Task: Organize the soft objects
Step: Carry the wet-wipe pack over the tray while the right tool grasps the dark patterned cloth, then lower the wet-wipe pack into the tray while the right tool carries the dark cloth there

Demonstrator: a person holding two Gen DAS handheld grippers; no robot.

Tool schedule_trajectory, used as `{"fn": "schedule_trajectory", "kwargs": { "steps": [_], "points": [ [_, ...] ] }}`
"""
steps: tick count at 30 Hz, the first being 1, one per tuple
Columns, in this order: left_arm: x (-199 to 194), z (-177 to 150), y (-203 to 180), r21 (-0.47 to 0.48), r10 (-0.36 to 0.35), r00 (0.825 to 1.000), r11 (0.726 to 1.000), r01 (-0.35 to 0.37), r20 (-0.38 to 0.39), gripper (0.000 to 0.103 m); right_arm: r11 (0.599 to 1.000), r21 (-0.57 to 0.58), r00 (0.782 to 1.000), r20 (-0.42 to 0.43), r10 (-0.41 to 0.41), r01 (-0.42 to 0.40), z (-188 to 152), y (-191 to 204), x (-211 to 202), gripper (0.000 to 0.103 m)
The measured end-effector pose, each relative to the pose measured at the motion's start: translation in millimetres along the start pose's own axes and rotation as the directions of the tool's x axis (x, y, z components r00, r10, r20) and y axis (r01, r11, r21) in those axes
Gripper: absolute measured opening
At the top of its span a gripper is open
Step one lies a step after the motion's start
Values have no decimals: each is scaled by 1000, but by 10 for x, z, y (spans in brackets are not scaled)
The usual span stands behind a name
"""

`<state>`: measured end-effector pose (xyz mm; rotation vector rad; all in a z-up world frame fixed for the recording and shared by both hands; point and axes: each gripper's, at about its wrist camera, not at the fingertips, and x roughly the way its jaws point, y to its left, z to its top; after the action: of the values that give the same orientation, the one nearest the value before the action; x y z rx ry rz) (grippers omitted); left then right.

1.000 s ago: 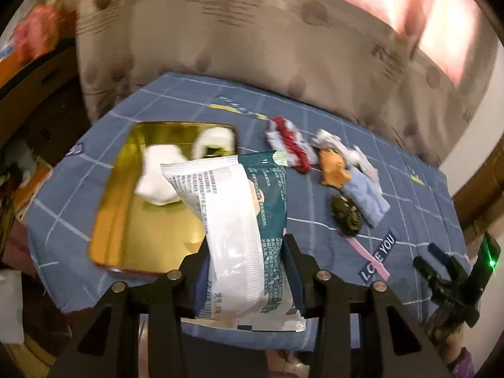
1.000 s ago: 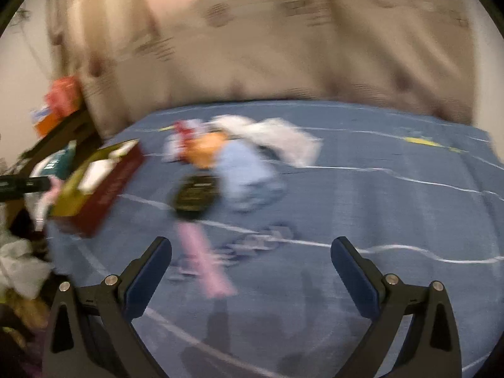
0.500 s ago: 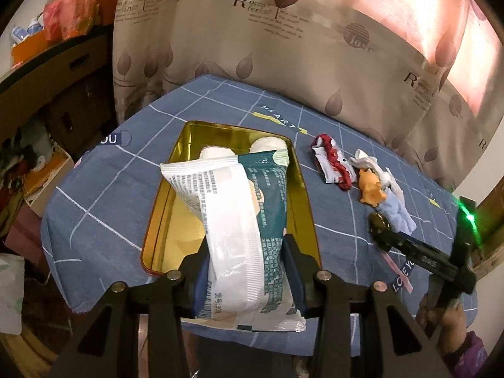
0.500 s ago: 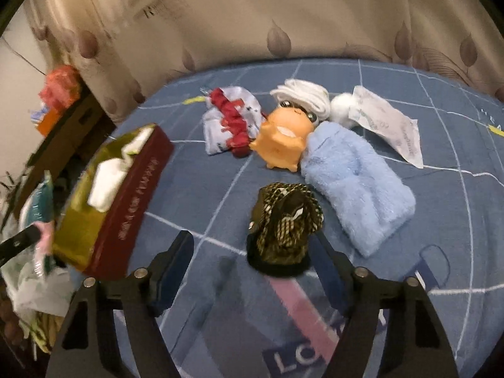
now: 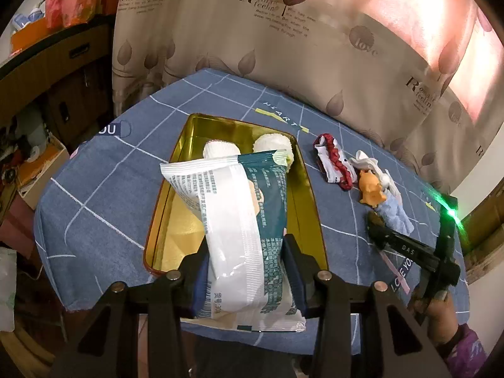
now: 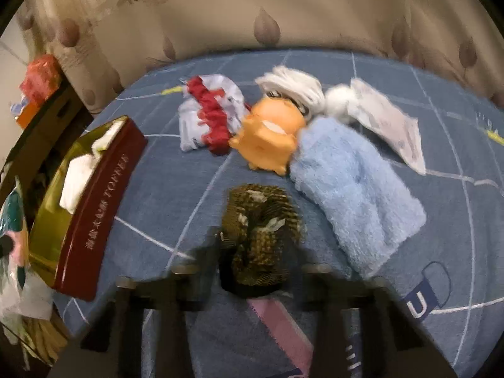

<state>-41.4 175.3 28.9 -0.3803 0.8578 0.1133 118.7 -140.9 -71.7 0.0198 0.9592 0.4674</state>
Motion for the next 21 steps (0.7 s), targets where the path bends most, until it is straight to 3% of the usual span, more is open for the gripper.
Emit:
{"fn": "schedule_trajectory", "kwargs": {
  "steps": [4, 13, 21],
  "points": [
    [-46, 37, 17, -3, 16, 1000, 1000, -16, 15, 43, 997, -66, 999, 38, 37, -34, -45, 206, -214, 8],
    [-48, 236, 107, 12, 66, 998, 998, -67, 18, 43, 988, -69, 985, 88, 147, -141, -181, 403, -617, 8],
    [293, 474, 31, 59, 77, 996, 996, -74, -43, 44, 981, -58, 978, 86, 190, -186, -257, 433, -737, 9]
  ]
}}
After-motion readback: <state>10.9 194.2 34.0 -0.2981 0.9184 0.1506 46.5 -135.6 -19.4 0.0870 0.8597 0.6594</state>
